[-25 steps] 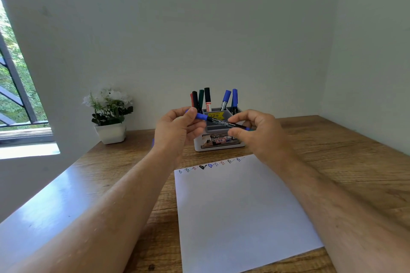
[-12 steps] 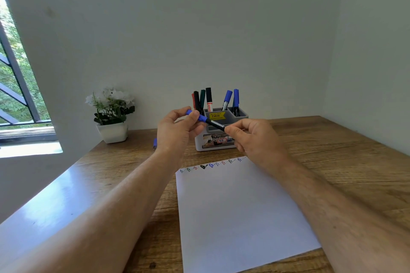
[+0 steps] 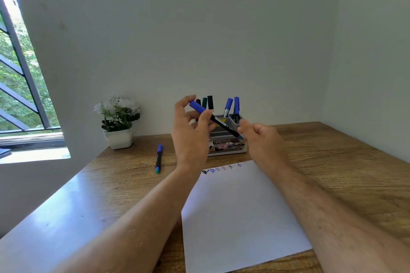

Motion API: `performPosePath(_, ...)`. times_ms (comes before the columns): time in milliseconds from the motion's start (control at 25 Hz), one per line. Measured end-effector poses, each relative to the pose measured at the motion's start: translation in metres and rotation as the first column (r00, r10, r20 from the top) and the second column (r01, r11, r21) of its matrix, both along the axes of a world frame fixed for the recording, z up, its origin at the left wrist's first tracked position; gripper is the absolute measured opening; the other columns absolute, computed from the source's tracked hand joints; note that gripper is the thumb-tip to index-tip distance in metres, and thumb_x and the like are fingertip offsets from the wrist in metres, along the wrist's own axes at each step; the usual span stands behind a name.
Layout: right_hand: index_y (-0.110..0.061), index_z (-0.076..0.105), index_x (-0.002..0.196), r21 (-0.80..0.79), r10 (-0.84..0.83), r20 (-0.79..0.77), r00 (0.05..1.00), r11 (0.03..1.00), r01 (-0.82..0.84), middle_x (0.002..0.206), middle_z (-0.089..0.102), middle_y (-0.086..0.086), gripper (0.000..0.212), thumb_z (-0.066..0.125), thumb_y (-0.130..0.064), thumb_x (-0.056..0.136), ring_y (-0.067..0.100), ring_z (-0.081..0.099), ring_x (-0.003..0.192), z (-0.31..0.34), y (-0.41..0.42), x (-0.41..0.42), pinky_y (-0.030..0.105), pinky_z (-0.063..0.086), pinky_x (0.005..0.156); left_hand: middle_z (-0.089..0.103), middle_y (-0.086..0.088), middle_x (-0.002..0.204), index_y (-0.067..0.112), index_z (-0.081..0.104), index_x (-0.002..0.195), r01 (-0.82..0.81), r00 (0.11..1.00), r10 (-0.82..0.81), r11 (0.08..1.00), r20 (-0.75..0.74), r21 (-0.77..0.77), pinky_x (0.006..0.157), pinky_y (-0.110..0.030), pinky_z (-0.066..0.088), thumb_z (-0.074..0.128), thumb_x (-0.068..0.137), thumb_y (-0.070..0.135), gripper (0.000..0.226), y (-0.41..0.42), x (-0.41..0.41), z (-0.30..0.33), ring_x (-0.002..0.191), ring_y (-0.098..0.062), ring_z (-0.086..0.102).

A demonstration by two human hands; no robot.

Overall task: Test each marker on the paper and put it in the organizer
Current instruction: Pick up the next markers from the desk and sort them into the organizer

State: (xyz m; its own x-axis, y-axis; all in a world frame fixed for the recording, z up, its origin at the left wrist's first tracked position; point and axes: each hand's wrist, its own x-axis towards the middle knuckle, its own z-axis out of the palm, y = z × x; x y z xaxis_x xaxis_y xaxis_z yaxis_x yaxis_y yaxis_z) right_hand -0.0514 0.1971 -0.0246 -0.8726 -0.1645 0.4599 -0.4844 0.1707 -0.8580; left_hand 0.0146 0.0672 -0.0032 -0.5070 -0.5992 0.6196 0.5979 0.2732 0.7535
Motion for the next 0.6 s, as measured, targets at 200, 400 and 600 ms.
performPosePath(200, -0.017, 0.059, 0.087, -0.009, -0.23, -0.018, 0.973, 0.973, 0.23, 0.077, 0.062, -0.003, 0.014, 0.05, -0.021, 0.097, 0.006, 0.056, 0.064, -0.001, 0.001, -0.008, 0.009, 0.033, 0.039, 0.07, 0.008, 0.093, 0.051, 0.048, 0.117, -0.132, 0.99, 0.111, 0.94, -0.083, -0.314, 0.073, -0.031, 0.06, 0.062, 0.096, 0.019, 0.041, 0.007, -0.014, 0.021, 0.079, -0.012, 0.073)
performPosePath(400, -0.016, 0.059, 0.085, 0.047, -0.186, -0.14, 0.973, 0.98, 0.194, 0.072, 0.06, -0.007, 0.013, 0.053, -0.02, 0.096, 0.0, 0.054, 0.06, -0.003, -0.005, -0.007, 0.004, 0.038, 0.044, 0.068, 0.01, 0.095, 0.04, 0.049, 0.127, -0.225, 0.969, 0.249, 0.868, -0.006, -0.443, 0.074, -0.029, 0.06, 0.059, 0.098, 0.016, 0.039, 0.013, -0.051, 0.039, 0.081, -0.005, 0.069)
performPosePath(600, -0.018, 0.058, 0.079, -0.014, -0.203, -0.242, 0.949, 0.979, 0.206, 0.063, 0.059, -0.005, 0.015, 0.058, -0.02, 0.094, 0.001, 0.054, 0.048, 0.0, -0.008, -0.008, 0.005, 0.035, 0.041, 0.072, -0.003, 0.105, 0.029, 0.049, 0.141, -0.189, 0.906, 0.368, 0.796, 0.211, -0.575, 0.083, -0.039, 0.058, 0.057, 0.098, 0.018, 0.045, 0.014, -0.084, 0.044, 0.09, -0.018, 0.069)
